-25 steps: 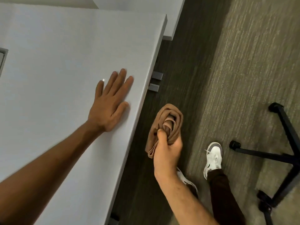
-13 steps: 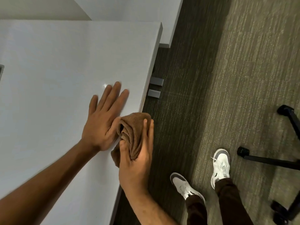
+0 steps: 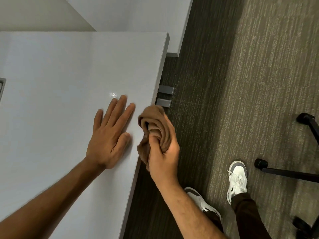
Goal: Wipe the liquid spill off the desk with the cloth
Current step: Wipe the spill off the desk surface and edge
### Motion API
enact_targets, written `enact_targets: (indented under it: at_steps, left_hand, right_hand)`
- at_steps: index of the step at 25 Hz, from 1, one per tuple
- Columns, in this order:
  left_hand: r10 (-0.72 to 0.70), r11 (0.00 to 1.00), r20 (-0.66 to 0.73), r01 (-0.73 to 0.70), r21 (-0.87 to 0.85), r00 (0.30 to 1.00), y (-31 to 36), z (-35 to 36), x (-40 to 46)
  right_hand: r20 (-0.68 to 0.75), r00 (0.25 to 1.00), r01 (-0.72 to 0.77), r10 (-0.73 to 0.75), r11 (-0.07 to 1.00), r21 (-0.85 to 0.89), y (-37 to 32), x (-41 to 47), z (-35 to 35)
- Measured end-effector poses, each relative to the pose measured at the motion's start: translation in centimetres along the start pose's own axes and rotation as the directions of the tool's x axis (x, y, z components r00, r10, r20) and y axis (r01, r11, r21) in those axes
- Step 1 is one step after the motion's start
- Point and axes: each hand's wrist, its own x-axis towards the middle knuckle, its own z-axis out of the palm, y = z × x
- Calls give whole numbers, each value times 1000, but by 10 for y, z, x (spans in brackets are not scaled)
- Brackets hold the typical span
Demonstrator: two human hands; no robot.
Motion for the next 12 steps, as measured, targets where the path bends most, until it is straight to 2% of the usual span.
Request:
enact_targets:
  at_steps: [3,5,8,12]
  left_hand:
    - [12,1000,-9,-12,-12,1000,1,0,2]
    - [10,1000,-6,-10,-25,1000,2,-1,3]
    - [-1,1000,2,1,-19,1000,2,-3,2]
    - [-8,1000,30,8,10,1000,3,-7,2]
  right_hand:
    - [-43,961,-260,273,945,197,0,-6,-22]
    - [-122,923,-318,365,902,292,-2,6,-30]
    - [-128,944,-257,305,920,295,-15,40,-20]
    - [-63,978,-185,199,966,181,-27,70,13]
